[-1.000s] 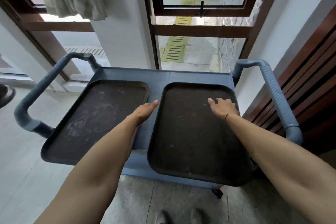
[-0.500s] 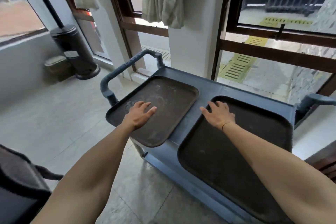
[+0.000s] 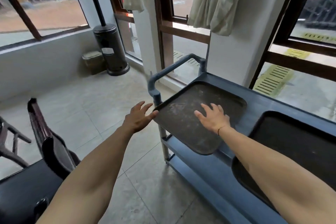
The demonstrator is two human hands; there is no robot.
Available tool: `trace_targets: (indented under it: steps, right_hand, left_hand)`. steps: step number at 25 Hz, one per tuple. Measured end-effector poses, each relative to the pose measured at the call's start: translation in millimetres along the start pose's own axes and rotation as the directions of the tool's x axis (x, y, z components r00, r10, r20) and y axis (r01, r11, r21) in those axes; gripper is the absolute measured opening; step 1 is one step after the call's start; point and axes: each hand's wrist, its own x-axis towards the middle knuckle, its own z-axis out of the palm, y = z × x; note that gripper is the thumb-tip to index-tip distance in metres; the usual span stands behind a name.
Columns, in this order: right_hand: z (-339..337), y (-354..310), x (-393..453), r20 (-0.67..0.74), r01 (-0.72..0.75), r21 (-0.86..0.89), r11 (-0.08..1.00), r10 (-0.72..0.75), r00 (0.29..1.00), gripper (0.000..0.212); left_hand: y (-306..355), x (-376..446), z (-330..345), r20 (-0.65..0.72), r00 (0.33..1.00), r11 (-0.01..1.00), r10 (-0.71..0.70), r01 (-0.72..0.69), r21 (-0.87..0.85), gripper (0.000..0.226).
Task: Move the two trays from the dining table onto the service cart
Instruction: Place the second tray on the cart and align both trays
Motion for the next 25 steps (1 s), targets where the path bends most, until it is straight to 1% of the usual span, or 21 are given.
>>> trace_targets:
  steps: [4,9,13,15,20,25]
  right_hand:
    - [22.2,-42.8,6.7,-0.021,-0.036,-0.036,0.999,0.035,0.999,0.068]
    - [39.9,-62.6,0.9,-0.031,-0.125,-0.069,0.99,0.123,0.992,0.071]
    - [51.4,-60.5,-6.6,-0.022,-0.167,-0.132,0.977,0.165,0.986,0.073]
    - [54.8,-53.6,-7.4,-0.01,-0.182,-0.155,0.971,0.183,0.983,0.074]
    - [62.9,-32.3,-3.3,0.0,-0.206,-0.172,0.963,0.209,0.978,0.077]
    - [78.0,-17.5,-1.5,0.049,-0.205,-0.146,0.968,0.214,0.976,0.081]
  left_hand:
    - [-39.9,21.5,-8.4,0.08,0.995,0.996,0.067,-0.071,0.048,0.077]
    - [-59.1,50.4,-6.6,0.171,0.96,0.961,0.22,-0.244,0.132,0.081]
    - [-47.9,69.8,7.8,0.241,0.903,0.912,0.355,-0.391,0.123,0.088]
    - [-37.8,78.1,15.8,0.278,0.874,0.885,0.399,-0.447,0.134,0.091]
    - [-14.6,94.3,36.8,0.377,0.804,0.801,0.46,-0.559,0.214,0.093]
    - [0.3,109.2,56.1,0.47,0.735,0.722,0.488,-0.643,0.256,0.103]
